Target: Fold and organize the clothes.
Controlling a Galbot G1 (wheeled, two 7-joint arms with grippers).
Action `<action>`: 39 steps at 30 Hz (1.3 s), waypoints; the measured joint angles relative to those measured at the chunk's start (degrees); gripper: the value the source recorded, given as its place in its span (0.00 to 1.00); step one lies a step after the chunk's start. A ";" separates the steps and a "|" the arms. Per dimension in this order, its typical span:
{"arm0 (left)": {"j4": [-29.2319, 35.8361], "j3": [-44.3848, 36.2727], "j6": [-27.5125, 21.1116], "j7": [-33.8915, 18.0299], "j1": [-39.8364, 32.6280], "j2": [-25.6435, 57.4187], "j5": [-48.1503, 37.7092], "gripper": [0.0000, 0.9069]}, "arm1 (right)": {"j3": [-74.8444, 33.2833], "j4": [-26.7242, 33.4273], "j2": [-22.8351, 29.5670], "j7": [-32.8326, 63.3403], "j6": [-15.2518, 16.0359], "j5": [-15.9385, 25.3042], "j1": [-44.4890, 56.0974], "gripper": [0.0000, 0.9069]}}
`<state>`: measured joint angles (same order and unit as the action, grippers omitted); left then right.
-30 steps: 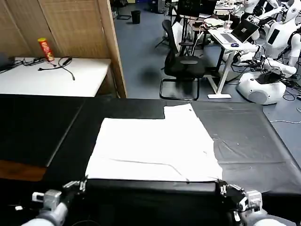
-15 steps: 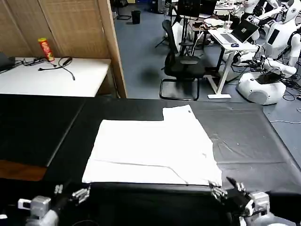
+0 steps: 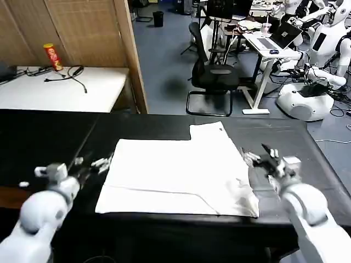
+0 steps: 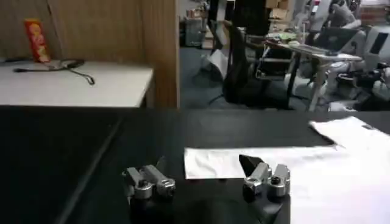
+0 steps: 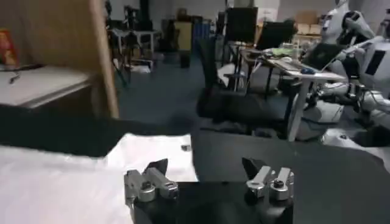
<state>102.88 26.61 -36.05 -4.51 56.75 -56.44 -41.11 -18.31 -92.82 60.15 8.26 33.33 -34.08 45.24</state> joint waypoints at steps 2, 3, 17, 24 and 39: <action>-4.20 -2.72 -0.42 0.74 -4.46 -0.54 -0.15 0.97 | 2.33 4.83 0.85 -0.24 0.41 -0.31 -3.89 0.97; -6.62 -4.12 -0.64 1.00 -6.83 -0.86 -0.21 0.97 | 3.35 6.78 1.20 -0.46 0.56 -0.60 -5.48 0.97; -28.38 -12.83 -1.89 4.97 -21.23 -2.85 1.98 0.97 | 10.82 24.99 6.97 -1.09 2.69 0.08 -18.15 0.97; -30.57 -14.32 -1.95 6.12 -21.84 -3.06 3.78 0.00 | 11.01 27.42 8.47 -1.52 3.28 1.01 -18.90 0.24; -31.50 -14.47 -0.14 7.48 -22.14 -4.05 3.87 0.00 | 10.20 27.29 9.10 -3.84 -0.19 1.85 -18.38 0.00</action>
<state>71.38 12.14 -36.20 2.96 34.61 -60.49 -37.24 -8.11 -65.53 69.25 4.41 33.14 -32.24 26.86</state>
